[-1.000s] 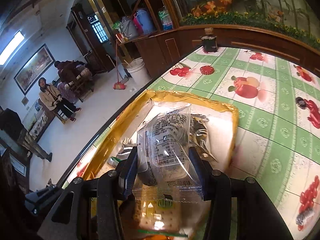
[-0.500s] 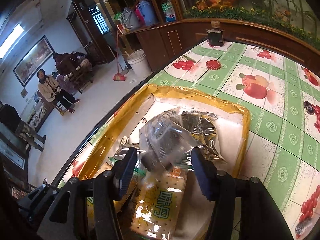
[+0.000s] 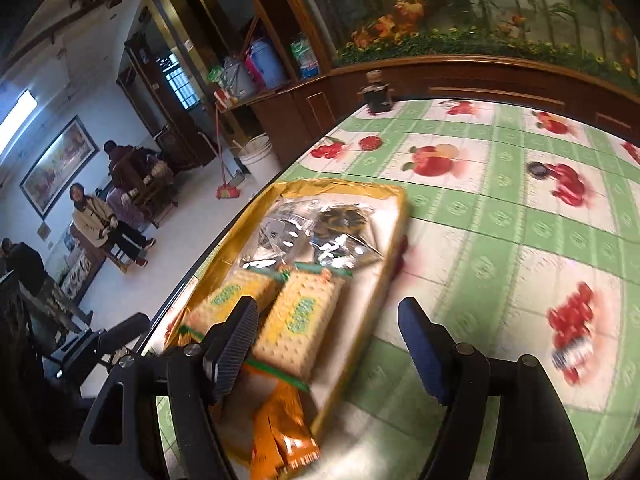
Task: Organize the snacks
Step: 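Lower WEIDAN pack into tray and open left tool while right tool releases clear bag, then withdraw both open tools from the tray back over the table, then close left tool on white peanut roll while right tool grasps white nougat packet, then carry peanut roll in left tool over tray while right tool carries nougat packet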
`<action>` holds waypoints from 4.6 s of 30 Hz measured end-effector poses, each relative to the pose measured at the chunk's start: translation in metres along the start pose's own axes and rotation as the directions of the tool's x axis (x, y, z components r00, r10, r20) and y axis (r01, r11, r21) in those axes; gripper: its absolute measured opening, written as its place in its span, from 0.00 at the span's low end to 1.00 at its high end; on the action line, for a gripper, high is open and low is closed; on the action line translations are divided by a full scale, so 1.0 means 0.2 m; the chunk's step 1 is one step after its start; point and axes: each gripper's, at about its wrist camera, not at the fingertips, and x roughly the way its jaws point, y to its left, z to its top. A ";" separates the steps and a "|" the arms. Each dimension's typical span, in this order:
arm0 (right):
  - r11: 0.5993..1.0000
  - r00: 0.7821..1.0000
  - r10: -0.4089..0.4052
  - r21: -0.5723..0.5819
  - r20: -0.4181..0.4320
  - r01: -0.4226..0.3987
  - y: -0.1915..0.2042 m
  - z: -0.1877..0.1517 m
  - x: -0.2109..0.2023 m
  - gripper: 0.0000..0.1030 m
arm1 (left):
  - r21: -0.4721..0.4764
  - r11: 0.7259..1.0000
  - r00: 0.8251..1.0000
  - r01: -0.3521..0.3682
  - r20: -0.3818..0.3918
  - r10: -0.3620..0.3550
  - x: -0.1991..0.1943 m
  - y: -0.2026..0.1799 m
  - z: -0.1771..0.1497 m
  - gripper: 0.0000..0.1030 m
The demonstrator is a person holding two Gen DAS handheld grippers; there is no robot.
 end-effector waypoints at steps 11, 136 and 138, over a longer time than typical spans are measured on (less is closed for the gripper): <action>0.989 0.993 -0.102 0.110 0.063 0.095 -0.24 -0.36 -0.44 0.74 | 0.034 0.997 0.997 0.071 0.021 -0.071 -0.12 -0.12 -0.04 0.67; 0.974 0.995 -0.057 -0.216 0.082 0.074 0.41 -0.25 -0.26 0.19 | -0.089 0.991 0.995 -0.100 0.000 0.101 -0.14 0.15 -0.11 0.11; 0.974 0.995 -0.059 -0.212 0.082 0.075 0.40 -0.25 -0.25 0.20 | -0.083 0.991 0.995 -0.100 0.004 0.101 -0.14 0.14 -0.11 0.11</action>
